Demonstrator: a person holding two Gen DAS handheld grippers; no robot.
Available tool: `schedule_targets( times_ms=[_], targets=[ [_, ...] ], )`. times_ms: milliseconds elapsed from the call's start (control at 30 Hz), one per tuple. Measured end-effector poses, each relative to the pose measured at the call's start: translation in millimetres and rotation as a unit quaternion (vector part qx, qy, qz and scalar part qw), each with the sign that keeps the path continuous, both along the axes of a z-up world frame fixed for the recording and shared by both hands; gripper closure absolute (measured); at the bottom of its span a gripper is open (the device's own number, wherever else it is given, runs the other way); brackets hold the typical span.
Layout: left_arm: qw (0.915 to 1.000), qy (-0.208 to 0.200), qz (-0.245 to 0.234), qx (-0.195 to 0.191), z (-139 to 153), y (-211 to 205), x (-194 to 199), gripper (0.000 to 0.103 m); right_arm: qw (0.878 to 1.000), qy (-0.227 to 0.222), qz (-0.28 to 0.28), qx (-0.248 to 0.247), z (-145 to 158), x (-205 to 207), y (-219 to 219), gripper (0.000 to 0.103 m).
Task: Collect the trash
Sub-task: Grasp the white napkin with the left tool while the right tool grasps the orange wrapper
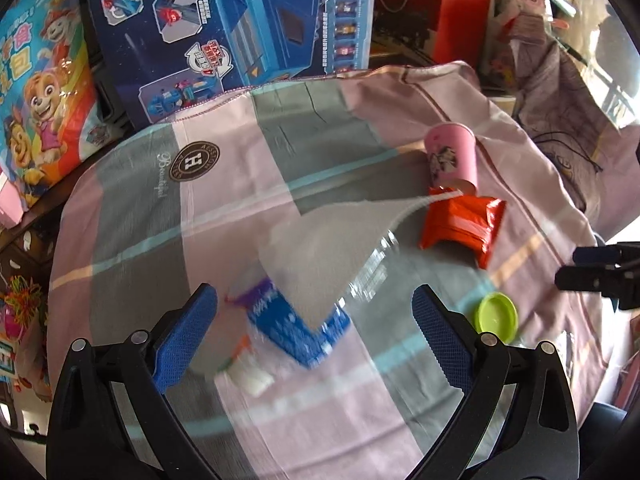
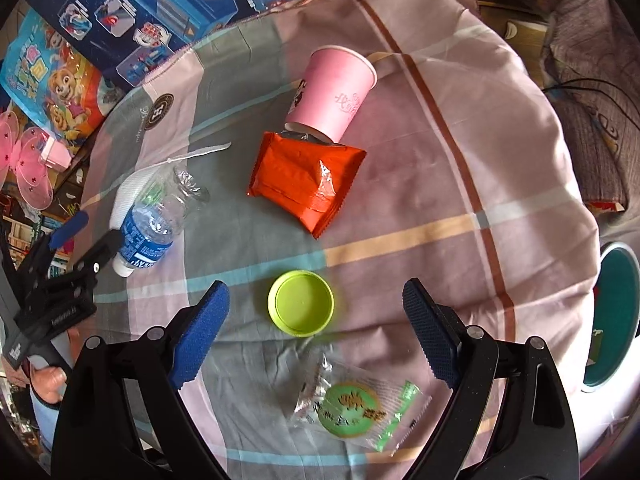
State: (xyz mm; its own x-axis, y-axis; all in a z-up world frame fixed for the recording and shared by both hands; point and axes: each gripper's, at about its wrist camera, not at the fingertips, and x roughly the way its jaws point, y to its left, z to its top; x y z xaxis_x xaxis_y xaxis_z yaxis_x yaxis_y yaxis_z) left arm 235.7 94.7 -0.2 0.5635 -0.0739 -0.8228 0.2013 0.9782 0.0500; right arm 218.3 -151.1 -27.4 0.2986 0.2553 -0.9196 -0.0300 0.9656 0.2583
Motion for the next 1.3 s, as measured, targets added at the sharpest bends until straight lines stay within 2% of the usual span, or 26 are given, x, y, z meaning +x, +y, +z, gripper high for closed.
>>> schedule_targets(
  times_ms=[267,333,400,467,500,533,567,633,700,967,1000,1100,1133,1167,1200,1233,1300],
  targets=[
    [0.9995,0.020,-0.022,-0.008,-18.6,-1.5,36.5,0.005,1.000,0.012,-0.009,-0.016,-20.2,21.2,-3.1,0.019],
    [0.9993,0.024,-0.026,-0.016,-22.3,-1.2,40.4,0.013,1.000,0.015,-0.016,-0.011,-25.6,28.5,-4.9,0.019],
    [0.9988,0.032,-0.030,-0.024,-25.9,-1.9,43.4,0.035,1.000,0.017,-0.021,-0.003,-29.9,35.5,-5.4,0.019],
    [0.9977,0.036,-0.040,-0.040,-27.4,-2.7,43.3,0.050,1.000,0.017,-0.024,0.004,-32.9,41.8,-4.7,0.019],
    [0.9974,0.035,-0.045,-0.044,-27.1,-3.8,42.3,0.063,1.000,0.016,-0.023,0.007,-34.6,45.7,-3.6,0.019],
    [0.9975,0.030,-0.048,-0.041,-25.9,-6.2,40.4,0.067,1.000,0.015,-0.022,0.009,-36.0,49.3,-1.6,0.019],
    [0.9977,0.027,-0.049,-0.039,-25.1,-7.8,39.2,0.079,1.000,0.015,-0.020,0.009,-37.8,52.9,0.3,0.019],
    [0.9975,0.023,-0.052,-0.042,-23.1,-10.2,36.7,0.092,1.000,0.013,-0.017,0.011,-41.1,60.6,3.9,0.019],
    [0.9977,0.020,-0.048,-0.045,-21.1,-11.3,35.1,0.098,1.000,0.010,-0.014,0.015,-44.6,70.0,8.5,0.019],
    [0.9975,0.013,-0.039,-0.058,-12.2,-14.9,30.5,0.100,1.000,-0.002,-0.004,0.029,-60.6,94.1,21.8,0.019],
    [0.9972,0.014,-0.040,-0.061,-12.0,-16.1,30.1,0.100,1.000,-0.006,0.000,0.030,-63.1,94.3,23.5,0.021],
    [0.9965,0.022,-0.044,-0.068,-13.5,-22.0,28.7,0.100,0.999,-0.012,0.009,0.028,-66.1,89.2,25.0,0.040],
    [0.9960,0.027,-0.046,-0.071,-14.7,-25.1,27.7,0.100,0.999,-0.015,0.007,0.033,-64.9,86.7,23.3,0.043],
    [0.9958,0.029,-0.048,-0.073,-15.3,-28.4,26.4,0.100,0.999,-0.021,0.007,0.035,-61.8,83.0,20.2,0.056],
    [0.9956,0.030,-0.050,-0.074,-15.6,-30.9,25.5,0.100,0.999,-0.023,0.008,0.038,-59.4,80.2,17.5,0.075],
    [0.9953,0.031,-0.053,-0.075,-15.1,-35.4,23.4,0.100,0.999,-0.022,0.009,0.040,-57.6,77.5,14.6,0.085],
    [0.9950,0.029,-0.058,-0.076,-13.9,-43.1,19.3,0.100,0.999,-0.014,0.014,0.047,-55.5,70.7,9.4,0.085]
  ],
)
